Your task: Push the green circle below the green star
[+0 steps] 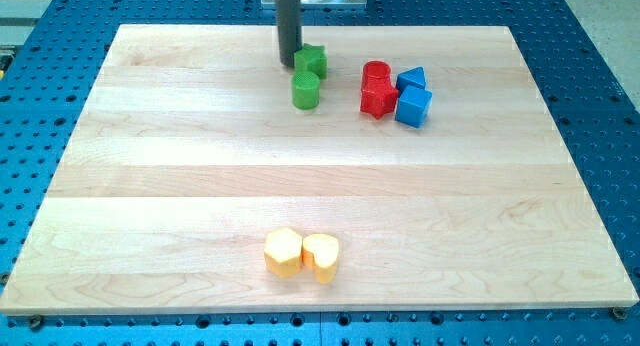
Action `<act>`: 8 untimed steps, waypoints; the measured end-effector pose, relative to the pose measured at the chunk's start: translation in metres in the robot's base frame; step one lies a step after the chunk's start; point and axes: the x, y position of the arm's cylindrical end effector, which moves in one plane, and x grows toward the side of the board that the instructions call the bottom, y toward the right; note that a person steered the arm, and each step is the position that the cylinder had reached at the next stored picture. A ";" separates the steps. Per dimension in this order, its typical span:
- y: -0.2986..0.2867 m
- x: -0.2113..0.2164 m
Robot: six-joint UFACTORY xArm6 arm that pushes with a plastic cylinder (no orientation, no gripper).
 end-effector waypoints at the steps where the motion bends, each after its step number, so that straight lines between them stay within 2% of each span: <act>1: 0.027 0.016; 2: 0.029 0.017; 4: -0.052 0.012; 5: -0.069 0.041; 6: -0.034 0.077; 8: 0.010 0.078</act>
